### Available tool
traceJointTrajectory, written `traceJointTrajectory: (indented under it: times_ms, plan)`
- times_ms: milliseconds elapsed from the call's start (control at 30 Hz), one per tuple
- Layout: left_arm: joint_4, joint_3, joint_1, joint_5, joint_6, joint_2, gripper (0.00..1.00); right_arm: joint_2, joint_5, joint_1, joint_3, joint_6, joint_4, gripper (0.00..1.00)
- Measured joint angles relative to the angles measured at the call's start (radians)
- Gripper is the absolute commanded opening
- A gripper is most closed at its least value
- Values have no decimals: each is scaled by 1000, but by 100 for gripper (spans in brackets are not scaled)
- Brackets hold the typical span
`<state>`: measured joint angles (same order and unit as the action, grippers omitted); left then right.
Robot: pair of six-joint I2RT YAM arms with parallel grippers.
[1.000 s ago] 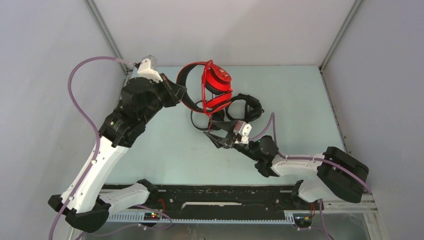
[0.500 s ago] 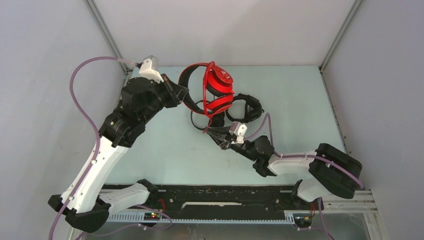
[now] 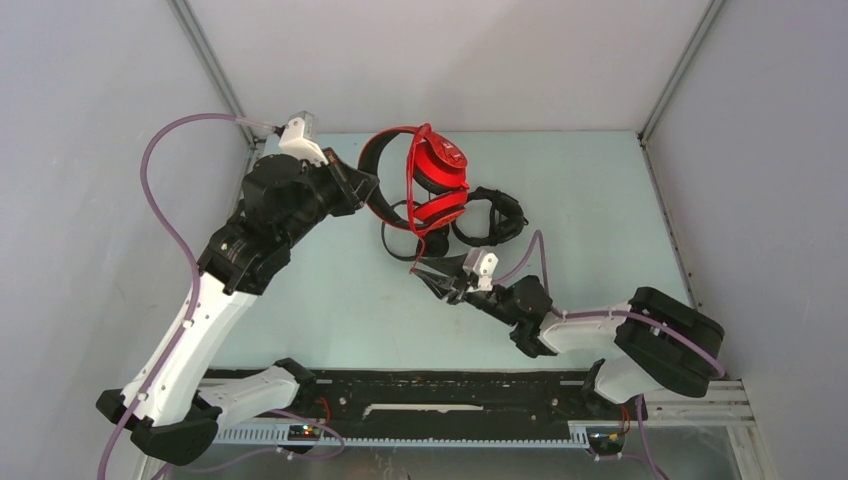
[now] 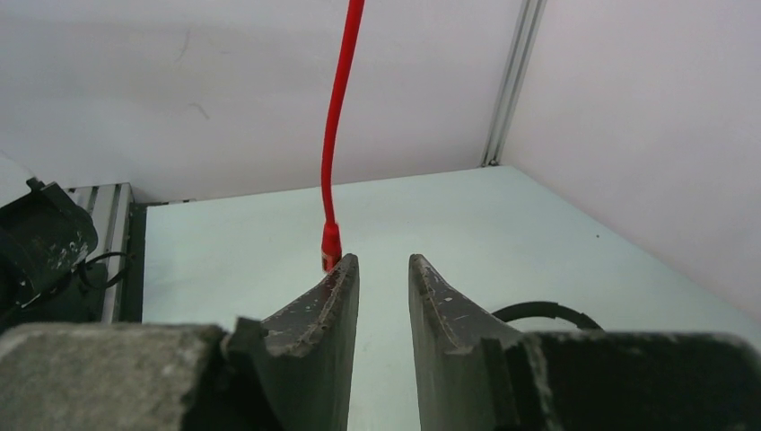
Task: Wrap the headphones
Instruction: Wrap the headphones cable around the headphones.
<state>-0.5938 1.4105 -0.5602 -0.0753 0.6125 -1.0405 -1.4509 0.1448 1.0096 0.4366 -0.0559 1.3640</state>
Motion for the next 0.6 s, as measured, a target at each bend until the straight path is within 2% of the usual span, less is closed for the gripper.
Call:
traceJointTrajectory:
  times_ms: [267,600]
  plan:
    - [0,0,0,0,-1,0,0,97,9,-20,-59,-3,-43,45]
    - [0,0,0,11,1,0,0,176,67,-23,-61,-8,-97,46]
